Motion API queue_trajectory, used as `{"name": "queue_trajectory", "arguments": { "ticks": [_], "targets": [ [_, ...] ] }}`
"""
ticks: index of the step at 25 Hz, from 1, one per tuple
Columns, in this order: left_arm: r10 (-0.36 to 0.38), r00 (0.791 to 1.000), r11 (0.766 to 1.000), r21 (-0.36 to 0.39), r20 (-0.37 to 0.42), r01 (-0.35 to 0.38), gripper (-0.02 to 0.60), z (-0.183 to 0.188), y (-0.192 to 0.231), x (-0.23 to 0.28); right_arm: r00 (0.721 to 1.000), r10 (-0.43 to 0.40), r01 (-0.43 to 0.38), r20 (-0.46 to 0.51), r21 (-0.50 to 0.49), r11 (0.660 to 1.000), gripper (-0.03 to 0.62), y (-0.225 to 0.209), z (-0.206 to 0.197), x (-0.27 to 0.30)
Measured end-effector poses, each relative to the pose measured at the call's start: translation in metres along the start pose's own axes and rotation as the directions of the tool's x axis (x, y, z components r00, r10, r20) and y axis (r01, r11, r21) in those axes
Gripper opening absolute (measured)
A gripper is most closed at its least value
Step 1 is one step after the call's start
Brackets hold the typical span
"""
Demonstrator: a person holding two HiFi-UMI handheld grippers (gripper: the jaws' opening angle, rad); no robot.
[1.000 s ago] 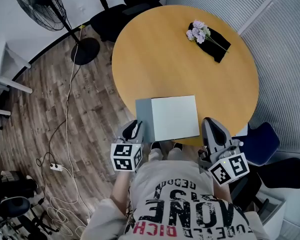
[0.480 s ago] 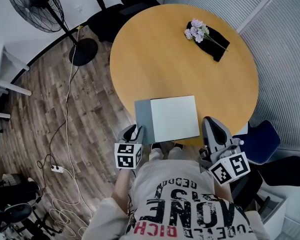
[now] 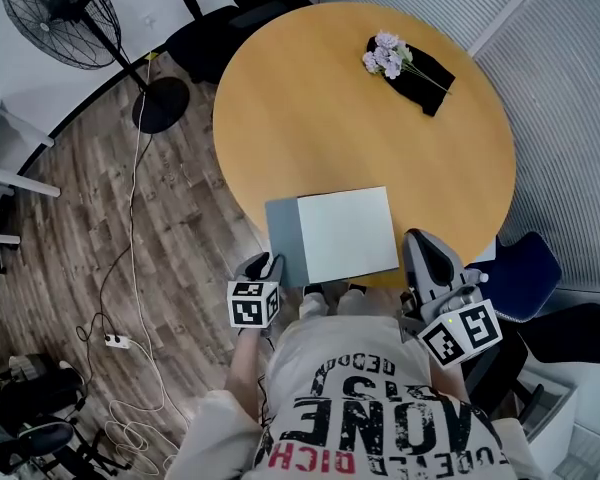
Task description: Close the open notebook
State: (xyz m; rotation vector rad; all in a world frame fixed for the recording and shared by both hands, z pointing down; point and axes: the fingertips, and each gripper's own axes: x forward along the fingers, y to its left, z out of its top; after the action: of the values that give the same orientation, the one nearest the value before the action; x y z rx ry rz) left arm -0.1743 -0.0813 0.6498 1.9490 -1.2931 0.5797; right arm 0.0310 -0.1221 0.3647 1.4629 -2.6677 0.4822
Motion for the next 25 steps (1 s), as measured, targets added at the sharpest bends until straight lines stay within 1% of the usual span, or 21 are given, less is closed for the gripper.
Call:
{"name": "queue_trajectory", "arguments": {
  "ticks": [4,5,11,13,16,19,21,23,24,25],
  "targets": [
    [-0.032,0.999,0.995,-0.094,-0.019,0.03,0.117,-0.006,0.006,0.009,1.0,-0.002,0.002,-0.002,-0.002,1.0,0.012,0.001,0.001,0.0],
    [-0.039,0.999,0.994,-0.108,-0.025,0.037,0.12,-0.008,0.006,0.011,1.0,-0.004,0.004,-0.002,-0.002,1.0,0.012,0.001,0.001,0.0],
    [-0.082,0.995,0.989,-0.127,-0.055,0.074,0.127,-0.017,0.006,0.024,1.0,-0.014,0.014,-0.002,0.002,1.0,0.012,-0.002,-0.002,-0.001],
    [-0.112,0.992,0.982,-0.158,-0.057,0.102,0.127,-0.018,0.006,0.025,1.0,-0.019,0.019,-0.002,0.0,1.0,0.012,-0.002,-0.002,-0.002],
    [-0.179,0.982,0.965,-0.205,-0.056,0.164,0.126,-0.018,0.006,0.026,1.0,-0.021,0.021,-0.003,-0.001,1.0,0.012,-0.002,-0.002,-0.003],
    [-0.228,0.972,0.951,-0.227,-0.058,0.21,0.117,-0.017,0.005,0.026,1.0,-0.02,0.02,-0.005,-0.004,1.0,0.012,-0.001,-0.003,-0.002],
    [-0.237,0.97,0.95,-0.223,-0.058,0.219,0.114,-0.017,0.005,0.025,1.0,-0.017,0.017,-0.005,-0.006,1.0,0.012,-0.001,-0.004,-0.003],
    [-0.23,0.972,0.952,-0.221,-0.058,0.212,0.106,-0.017,0.005,0.023,1.0,-0.015,0.015,-0.005,-0.009,1.0,0.012,0.001,-0.004,-0.003],
    [-0.22,0.974,0.953,-0.226,-0.06,0.202,0.096,-0.017,0.007,0.022,1.0,-0.014,0.014,-0.005,-0.01,1.0,0.012,0.001,-0.004,-0.003],
    [-0.21,0.976,0.953,-0.237,-0.061,0.19,0.072,-0.017,0.008,0.022,1.0,-0.013,0.013,-0.005,-0.01,1.0,0.012,0.002,-0.004,-0.003]
  ]
}}
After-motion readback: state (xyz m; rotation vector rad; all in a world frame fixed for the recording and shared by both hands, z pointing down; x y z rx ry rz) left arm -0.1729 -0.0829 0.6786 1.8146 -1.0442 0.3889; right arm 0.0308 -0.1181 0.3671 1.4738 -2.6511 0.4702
